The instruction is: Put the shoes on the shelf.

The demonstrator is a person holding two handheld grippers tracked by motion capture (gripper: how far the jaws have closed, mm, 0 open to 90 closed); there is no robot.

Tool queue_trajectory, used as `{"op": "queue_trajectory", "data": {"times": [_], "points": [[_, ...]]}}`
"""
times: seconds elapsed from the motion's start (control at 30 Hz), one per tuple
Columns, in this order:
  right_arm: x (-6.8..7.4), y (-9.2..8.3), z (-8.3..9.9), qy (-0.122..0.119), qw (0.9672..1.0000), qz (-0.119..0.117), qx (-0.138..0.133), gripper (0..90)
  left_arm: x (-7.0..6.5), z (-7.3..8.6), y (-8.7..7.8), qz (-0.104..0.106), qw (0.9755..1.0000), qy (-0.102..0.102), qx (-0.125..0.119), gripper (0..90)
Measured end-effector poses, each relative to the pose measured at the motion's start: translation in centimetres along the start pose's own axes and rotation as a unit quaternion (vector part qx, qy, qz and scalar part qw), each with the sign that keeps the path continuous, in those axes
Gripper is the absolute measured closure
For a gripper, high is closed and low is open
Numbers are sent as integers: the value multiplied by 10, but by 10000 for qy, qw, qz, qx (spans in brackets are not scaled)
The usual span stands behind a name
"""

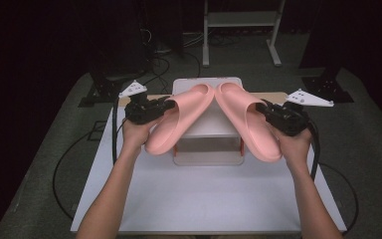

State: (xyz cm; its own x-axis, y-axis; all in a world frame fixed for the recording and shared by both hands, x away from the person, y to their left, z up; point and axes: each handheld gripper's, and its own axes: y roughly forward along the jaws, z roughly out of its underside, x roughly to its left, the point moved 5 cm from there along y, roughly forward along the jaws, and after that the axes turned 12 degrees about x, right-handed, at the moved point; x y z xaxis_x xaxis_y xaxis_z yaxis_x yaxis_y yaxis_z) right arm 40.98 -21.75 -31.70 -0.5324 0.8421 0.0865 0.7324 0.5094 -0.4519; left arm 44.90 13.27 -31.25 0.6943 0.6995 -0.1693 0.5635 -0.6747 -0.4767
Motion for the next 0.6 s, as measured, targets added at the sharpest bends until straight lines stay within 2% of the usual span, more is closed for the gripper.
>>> {"op": "queue_trajectory", "data": {"times": [0.37, 0.6], "points": [[-6, 16, -8, 63, 9998, 124, 118, 764, 8, -7, 8, -178, 9998, -94, 67, 692], [-9, 24, -12, 154, 9996, 173, 179, 760, 12, -11, 13, -204, 9996, -204, 70, 684]]}}
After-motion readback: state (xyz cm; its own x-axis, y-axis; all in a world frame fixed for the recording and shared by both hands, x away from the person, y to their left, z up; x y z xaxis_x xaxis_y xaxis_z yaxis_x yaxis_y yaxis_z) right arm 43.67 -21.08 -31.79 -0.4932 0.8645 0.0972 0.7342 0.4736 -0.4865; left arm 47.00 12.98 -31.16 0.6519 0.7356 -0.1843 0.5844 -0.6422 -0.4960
